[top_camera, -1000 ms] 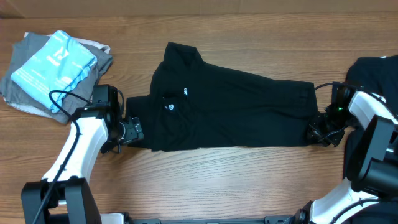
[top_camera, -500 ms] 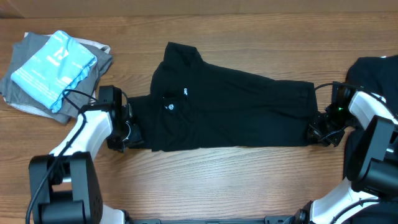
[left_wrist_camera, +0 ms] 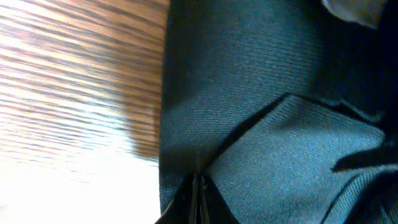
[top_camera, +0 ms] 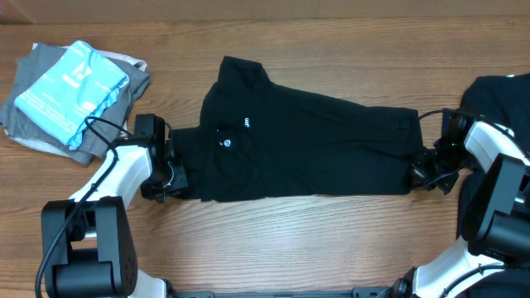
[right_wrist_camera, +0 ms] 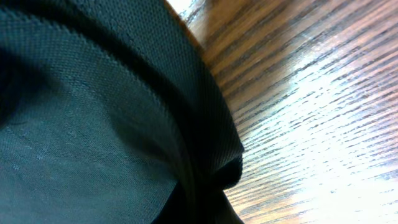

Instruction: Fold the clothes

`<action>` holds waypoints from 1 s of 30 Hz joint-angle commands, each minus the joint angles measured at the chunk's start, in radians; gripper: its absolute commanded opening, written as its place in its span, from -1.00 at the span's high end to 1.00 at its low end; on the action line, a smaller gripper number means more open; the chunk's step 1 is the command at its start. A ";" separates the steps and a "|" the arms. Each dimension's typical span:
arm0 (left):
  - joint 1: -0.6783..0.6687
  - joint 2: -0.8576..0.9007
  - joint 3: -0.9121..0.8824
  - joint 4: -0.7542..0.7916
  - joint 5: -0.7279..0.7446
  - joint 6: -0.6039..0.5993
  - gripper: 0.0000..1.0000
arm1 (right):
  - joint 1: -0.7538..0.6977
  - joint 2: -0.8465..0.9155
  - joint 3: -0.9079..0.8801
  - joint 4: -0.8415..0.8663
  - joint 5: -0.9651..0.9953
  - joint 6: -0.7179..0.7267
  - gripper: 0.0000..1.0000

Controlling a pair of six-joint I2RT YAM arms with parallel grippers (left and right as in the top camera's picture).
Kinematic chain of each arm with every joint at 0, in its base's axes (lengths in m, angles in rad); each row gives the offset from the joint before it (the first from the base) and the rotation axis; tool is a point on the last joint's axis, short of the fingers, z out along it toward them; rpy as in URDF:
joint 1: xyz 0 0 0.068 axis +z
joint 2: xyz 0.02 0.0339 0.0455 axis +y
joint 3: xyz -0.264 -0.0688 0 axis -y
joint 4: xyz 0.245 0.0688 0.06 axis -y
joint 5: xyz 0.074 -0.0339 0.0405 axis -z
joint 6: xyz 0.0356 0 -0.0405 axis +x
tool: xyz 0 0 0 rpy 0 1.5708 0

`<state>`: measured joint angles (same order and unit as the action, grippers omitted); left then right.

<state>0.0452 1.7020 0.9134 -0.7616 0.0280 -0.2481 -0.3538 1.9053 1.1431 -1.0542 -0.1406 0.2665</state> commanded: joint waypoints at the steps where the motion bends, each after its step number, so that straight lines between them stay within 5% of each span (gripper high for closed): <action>1: 0.001 0.011 0.003 0.018 -0.143 -0.048 0.92 | -0.001 0.034 -0.025 0.048 0.061 0.023 0.92; 12: 0.023 0.011 0.008 0.026 -0.240 -0.100 0.91 | -0.001 0.034 -0.025 0.077 0.116 0.031 0.92; 25: 0.053 0.011 0.018 0.007 -0.147 -0.110 0.91 | -0.001 0.034 -0.024 0.057 0.139 0.045 0.92; 27: 0.053 0.010 0.036 -0.009 -0.124 -0.102 0.90 | -0.001 0.034 -0.021 0.053 0.130 0.045 0.74; 30: 0.053 0.010 0.090 -0.052 -0.081 -0.088 0.35 | -0.001 0.034 -0.001 0.048 0.109 0.045 0.37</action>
<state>0.0875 1.7027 0.9394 -0.7967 -0.0940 -0.3363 -0.3508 1.9007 1.1446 -1.0355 -0.1188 0.3092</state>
